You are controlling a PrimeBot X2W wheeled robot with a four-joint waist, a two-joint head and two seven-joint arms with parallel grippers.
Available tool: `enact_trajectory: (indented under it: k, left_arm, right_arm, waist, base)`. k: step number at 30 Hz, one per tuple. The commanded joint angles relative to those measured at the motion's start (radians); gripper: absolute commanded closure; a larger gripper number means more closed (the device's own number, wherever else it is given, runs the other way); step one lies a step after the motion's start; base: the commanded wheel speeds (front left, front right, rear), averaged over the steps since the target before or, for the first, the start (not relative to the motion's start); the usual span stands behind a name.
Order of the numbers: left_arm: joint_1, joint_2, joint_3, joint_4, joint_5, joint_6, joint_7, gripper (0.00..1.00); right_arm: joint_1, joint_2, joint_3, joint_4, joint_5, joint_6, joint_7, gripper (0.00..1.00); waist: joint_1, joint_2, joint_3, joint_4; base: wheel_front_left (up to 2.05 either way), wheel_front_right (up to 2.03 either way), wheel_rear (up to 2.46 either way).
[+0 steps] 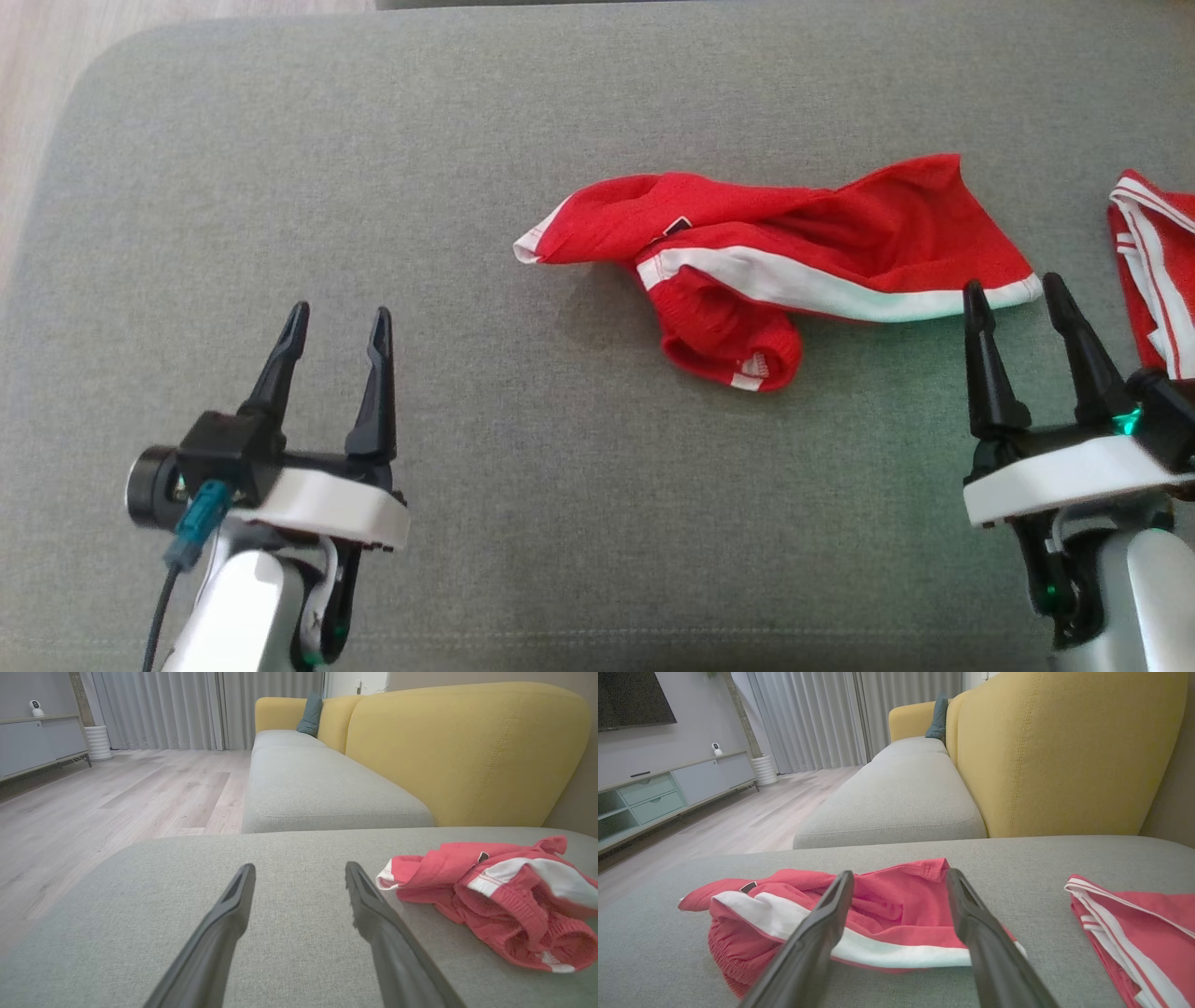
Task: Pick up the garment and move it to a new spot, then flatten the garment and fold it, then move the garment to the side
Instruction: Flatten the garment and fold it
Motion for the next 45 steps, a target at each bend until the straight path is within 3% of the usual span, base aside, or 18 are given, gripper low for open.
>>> enact_trajectory:
  k: [1,5,13,22,26,34,35,37,38,45]
  left_arm:
    - [-0.021,0.024,0.038,-0.034,-0.003,0.008,-0.002,0.00]
    - [-0.035,0.021,0.024,-0.036,-0.010,-0.005,0.011,0.00]
    - [-0.183,-0.040,-0.089,-0.024,-0.019,-0.091,0.105,0.00]
    - [-0.373,-0.120,-0.241,0.084,-0.038,-0.190,0.245,0.00]
    - [-0.413,-0.129,-0.280,0.144,-0.050,-0.205,0.315,0.00]
    - [-0.453,-0.129,-0.276,0.184,-0.062,-0.193,0.350,0.00]
    - [-0.455,-0.128,-0.275,0.186,-0.064,-0.192,0.356,0.17]
    - [-0.459,-0.125,-0.277,0.187,-0.068,-0.194,0.363,0.84]
    - [-0.460,-0.123,-0.277,0.186,-0.071,-0.195,0.366,1.00]
    - [-0.467,-0.114,-0.283,0.169,-0.067,-0.191,0.362,1.00]
  right_arm:
    - [-0.008,-0.003,0.017,-0.041,-0.005,-0.001,0.004,0.00]
    - [-0.007,-0.002,0.019,-0.046,-0.003,-0.001,0.008,0.00]
    - [-0.021,-0.003,0.029,-0.060,-0.005,-0.001,0.016,0.00]
    - [-0.044,0.004,0.048,-0.053,0.005,-0.001,0.009,0.00]
    - [-0.047,0.009,0.048,-0.045,0.010,-0.001,0.003,0.00]
    - [-0.048,0.013,0.046,-0.036,0.016,-0.001,-0.004,0.00]
    - [-0.048,0.014,0.046,-0.034,0.018,-0.001,-0.004,0.00]
    - [-0.050,0.013,0.046,-0.032,0.018,-0.001,-0.004,0.00]
    - [-0.052,0.013,0.046,-0.032,0.019,-0.001,-0.004,0.00]
    - [-0.057,-0.012,0.021,0.023,0.022,-0.001,0.014,0.00]
  waist:
    - [0.0000,0.0000,0.000,0.000]
    - [0.0000,0.0000,0.002,0.000]
    - [0.0000,0.0000,0.038,-0.015]
    - [0.0000,0.0000,0.087,-0.073]
    - [0.0000,0.0000,0.101,-0.092]
    - [0.0000,0.0000,0.116,-0.103]
    - [0.0000,0.0000,0.117,-0.103]
    - [0.0000,0.0000,0.120,-0.101]
    - [0.0000,0.0000,0.121,-0.101]
    - [0.0000,0.0000,0.134,-0.094]
  base:
    - [0.00,0.00,0.00]
    - [0.00,0.00,0.00]
    - [0.00,0.00,0.00]
    - [0.00,0.00,0.00]
    - [0.00,0.00,0.00]
    - [0.00,0.00,0.00]
    - [0.00,0.00,0.00]
    - [0.00,0.00,0.00]
    - [0.00,0.00,0.00]
    - [0.00,0.00,0.00]
